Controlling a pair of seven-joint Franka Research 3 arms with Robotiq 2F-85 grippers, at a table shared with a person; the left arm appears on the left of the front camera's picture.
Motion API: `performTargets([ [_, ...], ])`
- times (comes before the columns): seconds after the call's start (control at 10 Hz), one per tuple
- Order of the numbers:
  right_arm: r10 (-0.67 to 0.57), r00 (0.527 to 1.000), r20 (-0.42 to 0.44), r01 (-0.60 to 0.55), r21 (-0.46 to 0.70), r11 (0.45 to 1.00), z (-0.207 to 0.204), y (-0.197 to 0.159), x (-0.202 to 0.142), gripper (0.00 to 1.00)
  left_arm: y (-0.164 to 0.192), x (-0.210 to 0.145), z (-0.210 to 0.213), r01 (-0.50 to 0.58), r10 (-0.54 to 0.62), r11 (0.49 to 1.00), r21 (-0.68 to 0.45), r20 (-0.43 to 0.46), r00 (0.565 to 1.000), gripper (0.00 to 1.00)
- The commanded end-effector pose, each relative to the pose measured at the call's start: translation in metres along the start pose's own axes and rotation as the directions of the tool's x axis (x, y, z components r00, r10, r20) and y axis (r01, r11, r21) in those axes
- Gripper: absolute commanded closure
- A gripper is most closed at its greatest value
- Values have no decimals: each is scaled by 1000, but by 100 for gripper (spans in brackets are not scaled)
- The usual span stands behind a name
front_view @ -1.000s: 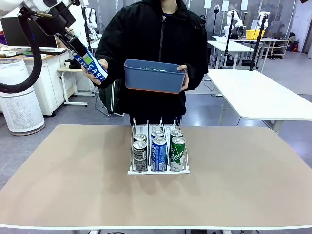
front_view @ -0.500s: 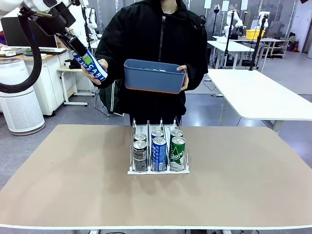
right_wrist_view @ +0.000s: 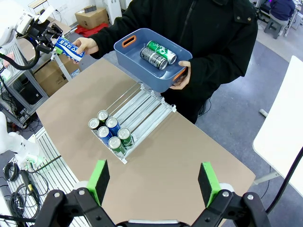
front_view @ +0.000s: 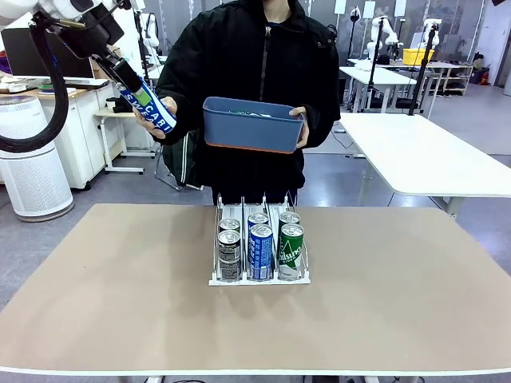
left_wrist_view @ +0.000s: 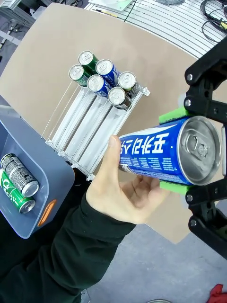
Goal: Fill the beverage cans into the dispenser.
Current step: Place the picked Ionic drink in the line of the Automatic Can Dispenser with the same cans.
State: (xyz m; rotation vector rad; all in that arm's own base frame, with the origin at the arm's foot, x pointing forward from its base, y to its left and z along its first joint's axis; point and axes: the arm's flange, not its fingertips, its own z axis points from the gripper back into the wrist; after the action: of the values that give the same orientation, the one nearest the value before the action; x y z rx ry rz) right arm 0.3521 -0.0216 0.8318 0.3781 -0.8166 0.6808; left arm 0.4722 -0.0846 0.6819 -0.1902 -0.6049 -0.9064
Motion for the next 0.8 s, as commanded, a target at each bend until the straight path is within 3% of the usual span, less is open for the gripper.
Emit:
performTargets([
  [0.0, -6, 1000, 6, 6, 5, 1000, -2, 1, 1, 0, 0, -1, 1, -1, 1, 1000, -1, 0, 1000, 100],
  [0.7, -6, 1000, 6, 6, 5, 1000, -2, 1, 1, 0, 0, -1, 1, -1, 1, 1000, -1, 0, 1000, 100],
])
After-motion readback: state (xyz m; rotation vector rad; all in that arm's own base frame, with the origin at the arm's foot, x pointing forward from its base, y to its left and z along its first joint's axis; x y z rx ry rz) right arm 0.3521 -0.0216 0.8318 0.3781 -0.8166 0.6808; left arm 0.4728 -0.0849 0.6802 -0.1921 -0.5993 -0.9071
